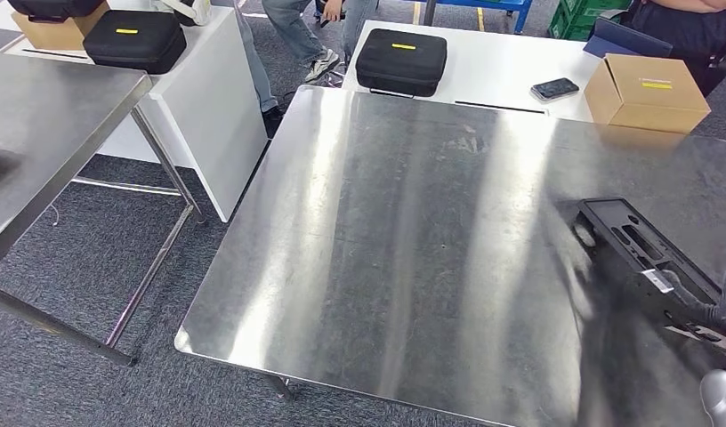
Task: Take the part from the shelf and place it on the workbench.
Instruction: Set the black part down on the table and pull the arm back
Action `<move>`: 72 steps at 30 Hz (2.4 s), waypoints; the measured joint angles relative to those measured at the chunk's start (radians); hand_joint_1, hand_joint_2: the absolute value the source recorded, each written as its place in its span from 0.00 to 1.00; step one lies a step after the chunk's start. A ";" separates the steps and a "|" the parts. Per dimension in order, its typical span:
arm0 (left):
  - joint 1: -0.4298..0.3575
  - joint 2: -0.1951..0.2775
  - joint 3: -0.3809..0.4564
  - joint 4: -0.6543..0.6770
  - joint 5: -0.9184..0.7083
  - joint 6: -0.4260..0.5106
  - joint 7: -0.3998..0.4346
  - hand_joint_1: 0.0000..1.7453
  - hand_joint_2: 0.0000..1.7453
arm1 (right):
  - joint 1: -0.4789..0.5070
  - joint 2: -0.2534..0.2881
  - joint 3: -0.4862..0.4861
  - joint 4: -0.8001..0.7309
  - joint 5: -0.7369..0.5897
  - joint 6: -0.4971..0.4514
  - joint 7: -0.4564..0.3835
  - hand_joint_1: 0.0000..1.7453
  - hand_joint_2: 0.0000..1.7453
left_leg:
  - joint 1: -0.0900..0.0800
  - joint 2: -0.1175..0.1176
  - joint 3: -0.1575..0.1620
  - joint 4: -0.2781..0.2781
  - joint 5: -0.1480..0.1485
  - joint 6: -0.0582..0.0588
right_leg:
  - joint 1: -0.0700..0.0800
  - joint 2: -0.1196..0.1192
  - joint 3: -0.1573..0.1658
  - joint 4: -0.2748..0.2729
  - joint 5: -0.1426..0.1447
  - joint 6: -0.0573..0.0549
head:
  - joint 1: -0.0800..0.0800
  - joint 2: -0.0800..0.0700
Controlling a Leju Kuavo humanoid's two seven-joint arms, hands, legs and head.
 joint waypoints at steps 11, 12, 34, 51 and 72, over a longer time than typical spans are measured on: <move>0.010 -0.002 0.009 0.001 0.025 0.023 -0.064 0.00 0.00 | -0.006 -0.006 -0.080 -0.437 -0.532 -0.262 -0.287 0.00 0.00 | 0.000 -0.001 0.000 0.000 0.000 0.000 | -0.001 0.000 0.000 0.000 0.000 0.000 | 0.000 0.000; 0.013 -0.004 0.013 0.002 0.030 0.026 -0.071 0.00 0.00 | 0.013 0.001 -0.079 -0.510 -0.574 -0.277 -0.313 0.00 0.00 | 0.000 -0.001 0.000 0.000 0.000 -0.001 | -0.001 0.000 0.000 0.000 0.000 0.000 | 0.000 0.000; 0.033 -0.034 0.080 0.005 0.059 0.054 -0.087 0.00 0.00 | 0.425 0.331 0.141 -1.042 -0.791 -0.336 -0.649 0.00 0.00 | 0.001 0.000 0.001 -0.001 -0.002 -0.003 | -0.001 0.000 0.000 -0.001 -0.002 -0.003 | 0.000 0.000; 0.034 -0.043 0.103 0.005 0.071 0.057 -0.057 0.00 0.00 | 0.461 0.379 0.161 -1.065 -0.817 -0.336 -0.678 0.00 0.00 | 0.009 0.004 0.012 -0.021 0.010 0.020 | -0.002 0.001 -0.039 0.086 -0.049 0.000 | 0.003 0.000; 0.036 -0.043 0.104 0.005 0.061 0.065 -0.054 0.00 0.00 | 0.464 0.381 0.161 -1.054 -0.862 -0.336 -0.701 0.00 0.00 | 0.060 0.013 -0.040 0.197 -0.126 -0.078 | -0.022 -0.007 0.002 -0.024 0.026 -0.023 | -0.004 0.000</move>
